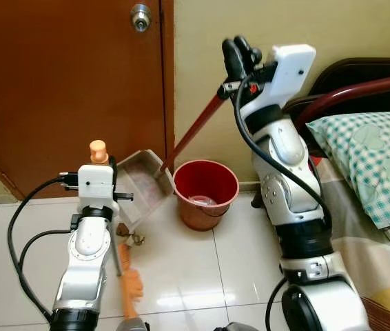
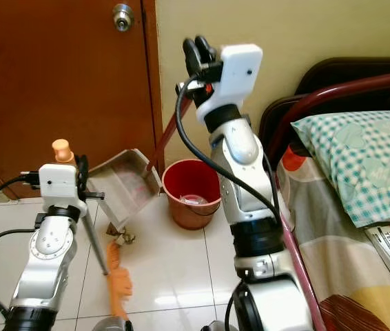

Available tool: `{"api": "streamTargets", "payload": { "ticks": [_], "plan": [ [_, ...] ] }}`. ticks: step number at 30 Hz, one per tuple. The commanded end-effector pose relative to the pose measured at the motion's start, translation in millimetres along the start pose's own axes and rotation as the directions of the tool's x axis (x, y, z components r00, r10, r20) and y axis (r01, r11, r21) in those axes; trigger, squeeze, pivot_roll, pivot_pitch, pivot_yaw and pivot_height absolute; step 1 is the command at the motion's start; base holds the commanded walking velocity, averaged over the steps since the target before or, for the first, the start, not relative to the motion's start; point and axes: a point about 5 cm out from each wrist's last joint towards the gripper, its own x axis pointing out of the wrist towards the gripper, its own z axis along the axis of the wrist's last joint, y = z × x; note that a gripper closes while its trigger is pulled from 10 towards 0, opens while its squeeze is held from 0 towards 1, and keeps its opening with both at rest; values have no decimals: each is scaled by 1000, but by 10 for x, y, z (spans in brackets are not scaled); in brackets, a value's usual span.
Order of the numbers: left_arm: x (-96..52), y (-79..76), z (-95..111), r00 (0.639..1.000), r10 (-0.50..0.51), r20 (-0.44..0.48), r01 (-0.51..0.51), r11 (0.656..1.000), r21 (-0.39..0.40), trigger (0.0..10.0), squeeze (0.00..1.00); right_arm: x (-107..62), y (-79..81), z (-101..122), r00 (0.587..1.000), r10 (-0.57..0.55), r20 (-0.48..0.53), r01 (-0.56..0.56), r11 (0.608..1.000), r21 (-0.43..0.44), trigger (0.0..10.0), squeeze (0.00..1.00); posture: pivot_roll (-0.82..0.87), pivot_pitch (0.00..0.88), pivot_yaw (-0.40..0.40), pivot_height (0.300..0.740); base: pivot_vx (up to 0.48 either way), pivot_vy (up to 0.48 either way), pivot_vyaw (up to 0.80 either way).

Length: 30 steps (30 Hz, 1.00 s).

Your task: Sweep floor

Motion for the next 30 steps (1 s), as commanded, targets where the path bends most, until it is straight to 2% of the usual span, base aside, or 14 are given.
{"api": "streamTargets", "payload": {
  "ticks": [1,2,3,5,6,13,14,15,23,30],
  "plan": [
    [-78,82,-72,999,17,-35,-16,999,31,10000,0,-75,-86,6,998,-65,0,65,997,39,10000,0,5,46,-47,740,0,0,0],
    [-78,82,-72,999,17,-35,-16,999,31,10000,0,-75,-86,6,998,-65,0,65,997,39,10000,0,5,46,-47,740,0,0,0],
    [-115,111,-93,999,19,-40,-18,999,43,10000,0,-202,-148,-169,992,-105,-68,108,993,51,10000,0,13,50,-45,740,0,0,0],
    [-123,116,-97,999,20,-40,-18,999,46,10000,0,-242,-165,-218,989,-115,-89,120,991,51,10000,0,13,50,-45,740,0,0,0],
    [-128,122,-96,999,22,-38,-21,999,50,10000,0,-356,-224,-360,976,-150,-155,162,985,63,10000,0,19,52,-40,740,0,0,0],
    [-137,105,-95,999,1,-36,2,998,61,10000,0,-597,-337,-592,940,-213,-267,238,969,65,10000,0,22,56,-31,740,0,0,0],
    [-130,68,-87,999,-21,-31,22,998,50,10000,0,-704,-381,-695,921,-233,-313,260,964,47,10000,0,22,56,-28,740,0,0,0],
    [-130,68,-87,999,-21,-31,22,998,50,10000,0,-704,-381,-695,921,-233,-313,260,964,47,10000,0,22,56,-28,740,0,0,0],
    [-114,-20,-70,994,-103,-23,105,992,69,10000,0,-1097,-582,-939,850,-320,-418,345,939,-18,10000,0,71,60,-5,740,0,0,0],
    [-143,1,-81,996,-87,-32,89,994,67,10000,0,-1351,-706,-1061,791,-374,-484,402,914,-51,10000,0,136,72,-39,740,0,0,0]
  ]
}}
